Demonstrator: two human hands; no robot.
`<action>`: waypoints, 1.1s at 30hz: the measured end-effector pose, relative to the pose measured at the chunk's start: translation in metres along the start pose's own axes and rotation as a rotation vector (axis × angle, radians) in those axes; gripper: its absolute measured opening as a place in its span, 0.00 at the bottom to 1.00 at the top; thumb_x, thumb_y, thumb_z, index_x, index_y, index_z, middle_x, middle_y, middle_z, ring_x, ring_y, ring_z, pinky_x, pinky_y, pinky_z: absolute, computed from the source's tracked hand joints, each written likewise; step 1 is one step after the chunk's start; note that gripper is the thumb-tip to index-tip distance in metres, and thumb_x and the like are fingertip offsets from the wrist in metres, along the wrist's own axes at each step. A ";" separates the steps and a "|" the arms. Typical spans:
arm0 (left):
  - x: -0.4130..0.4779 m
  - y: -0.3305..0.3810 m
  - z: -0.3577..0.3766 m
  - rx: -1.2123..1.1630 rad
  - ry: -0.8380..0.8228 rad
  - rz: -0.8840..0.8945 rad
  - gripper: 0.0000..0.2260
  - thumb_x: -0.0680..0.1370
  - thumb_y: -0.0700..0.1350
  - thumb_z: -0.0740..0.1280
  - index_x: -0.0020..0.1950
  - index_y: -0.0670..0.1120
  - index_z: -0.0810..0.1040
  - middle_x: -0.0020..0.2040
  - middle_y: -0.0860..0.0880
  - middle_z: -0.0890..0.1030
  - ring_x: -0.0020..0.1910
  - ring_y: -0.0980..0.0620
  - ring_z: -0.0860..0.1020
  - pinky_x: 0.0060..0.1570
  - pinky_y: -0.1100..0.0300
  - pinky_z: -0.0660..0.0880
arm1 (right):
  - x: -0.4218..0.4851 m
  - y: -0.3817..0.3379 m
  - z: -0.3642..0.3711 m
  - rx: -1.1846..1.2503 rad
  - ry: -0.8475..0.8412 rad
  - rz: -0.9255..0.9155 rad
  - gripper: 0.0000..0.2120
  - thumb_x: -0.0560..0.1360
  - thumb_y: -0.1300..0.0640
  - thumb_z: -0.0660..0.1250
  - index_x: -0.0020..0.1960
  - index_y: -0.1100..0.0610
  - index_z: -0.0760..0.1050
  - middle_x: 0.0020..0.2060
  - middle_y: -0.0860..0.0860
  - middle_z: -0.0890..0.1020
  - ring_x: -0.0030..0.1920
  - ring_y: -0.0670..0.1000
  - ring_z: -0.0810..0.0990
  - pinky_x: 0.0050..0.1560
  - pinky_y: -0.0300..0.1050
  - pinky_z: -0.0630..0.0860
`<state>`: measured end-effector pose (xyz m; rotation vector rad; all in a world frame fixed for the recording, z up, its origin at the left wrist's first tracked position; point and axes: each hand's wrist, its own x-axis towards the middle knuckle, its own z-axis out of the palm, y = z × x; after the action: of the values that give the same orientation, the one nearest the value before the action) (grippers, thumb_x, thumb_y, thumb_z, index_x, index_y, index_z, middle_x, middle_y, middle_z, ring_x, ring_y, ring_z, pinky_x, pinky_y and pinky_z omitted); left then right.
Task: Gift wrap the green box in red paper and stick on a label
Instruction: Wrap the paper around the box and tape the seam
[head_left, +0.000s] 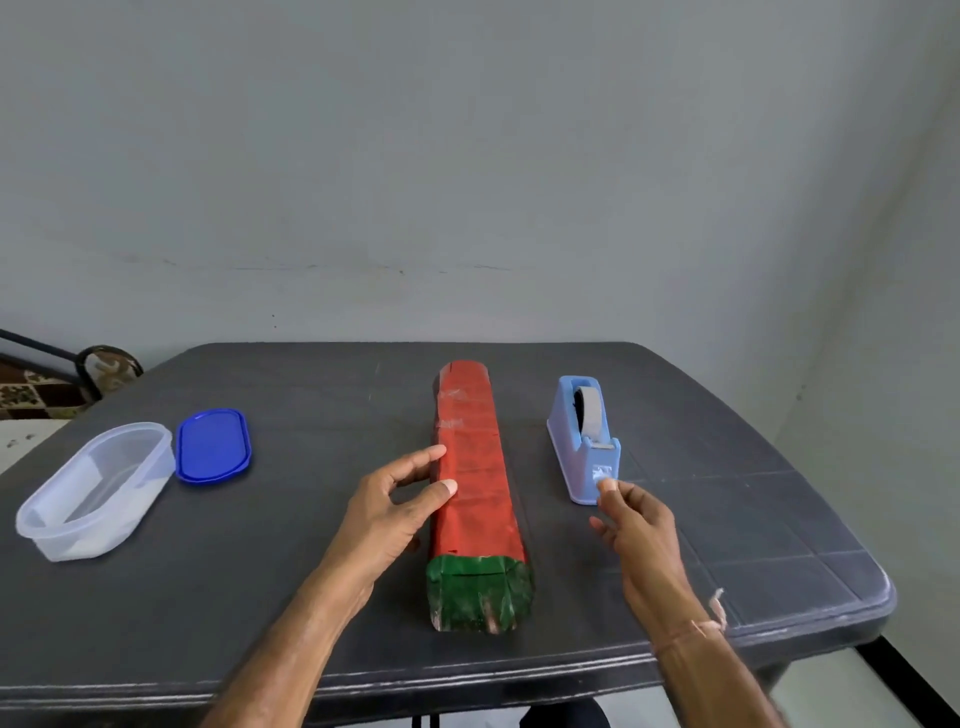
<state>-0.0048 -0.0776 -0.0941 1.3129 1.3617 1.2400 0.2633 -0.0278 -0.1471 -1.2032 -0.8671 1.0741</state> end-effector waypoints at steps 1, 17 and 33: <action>0.000 0.000 -0.003 0.003 0.000 0.001 0.19 0.76 0.48 0.76 0.66 0.60 0.81 0.59 0.61 0.83 0.55 0.70 0.80 0.46 0.76 0.74 | -0.004 -0.013 0.007 -0.041 -0.097 -0.035 0.11 0.81 0.53 0.69 0.48 0.61 0.81 0.44 0.53 0.82 0.47 0.48 0.79 0.50 0.47 0.79; -0.001 0.005 -0.009 0.010 -0.048 -0.037 0.24 0.73 0.52 0.78 0.67 0.64 0.78 0.63 0.61 0.81 0.61 0.58 0.81 0.56 0.56 0.81 | 0.003 -0.118 0.126 -1.089 -0.987 -0.223 0.14 0.82 0.51 0.68 0.50 0.63 0.81 0.36 0.48 0.76 0.35 0.43 0.71 0.38 0.36 0.69; 0.002 -0.003 -0.004 -0.043 -0.091 -0.020 0.38 0.63 0.60 0.81 0.72 0.63 0.75 0.69 0.60 0.77 0.69 0.52 0.77 0.73 0.41 0.70 | 0.006 -0.113 0.155 -1.554 -0.965 -0.368 0.24 0.77 0.39 0.70 0.52 0.61 0.84 0.49 0.59 0.86 0.51 0.59 0.84 0.54 0.55 0.81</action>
<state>-0.0099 -0.0761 -0.0965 1.3067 1.2752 1.1754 0.1388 0.0199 -0.0092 -1.5280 -2.8602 0.4786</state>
